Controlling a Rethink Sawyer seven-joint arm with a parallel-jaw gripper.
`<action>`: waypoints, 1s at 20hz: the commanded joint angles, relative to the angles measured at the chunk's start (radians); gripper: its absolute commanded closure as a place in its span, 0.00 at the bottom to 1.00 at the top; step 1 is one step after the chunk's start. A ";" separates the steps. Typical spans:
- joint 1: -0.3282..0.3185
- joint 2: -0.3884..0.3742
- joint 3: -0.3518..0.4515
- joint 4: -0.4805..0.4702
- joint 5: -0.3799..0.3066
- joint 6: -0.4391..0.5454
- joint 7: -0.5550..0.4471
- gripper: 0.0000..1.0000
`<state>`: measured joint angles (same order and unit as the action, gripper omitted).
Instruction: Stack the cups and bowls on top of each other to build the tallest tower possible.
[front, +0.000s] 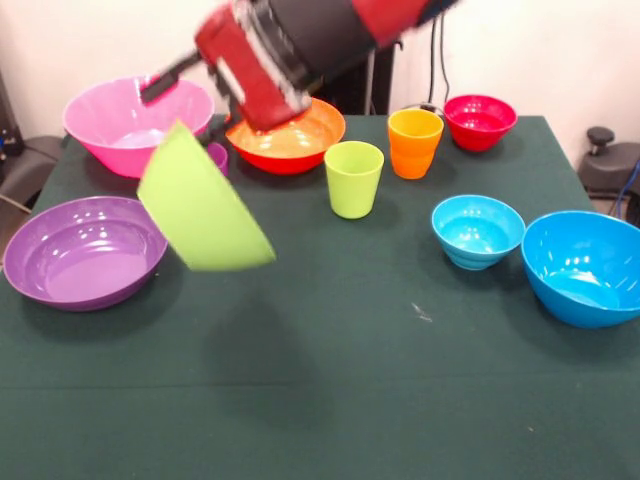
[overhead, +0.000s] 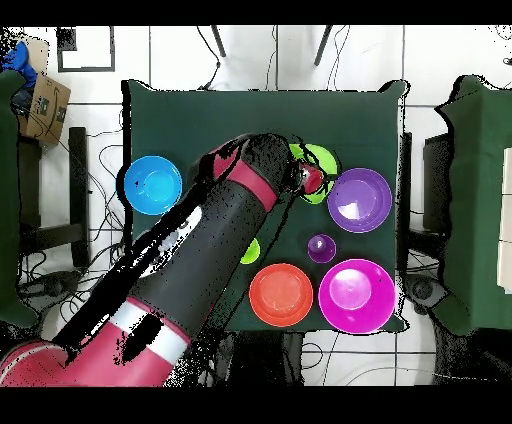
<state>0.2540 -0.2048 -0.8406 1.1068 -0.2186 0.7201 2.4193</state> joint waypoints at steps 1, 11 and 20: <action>-0.034 -0.262 0.123 0.025 0.010 0.207 -0.263 0.00; -0.082 -0.413 0.168 -0.027 -0.035 0.357 -0.455 0.00; -0.084 -0.422 0.181 -0.036 -0.048 0.379 -0.455 0.00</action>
<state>0.1744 -0.6213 -0.8277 1.0795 -0.2202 1.0023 2.2367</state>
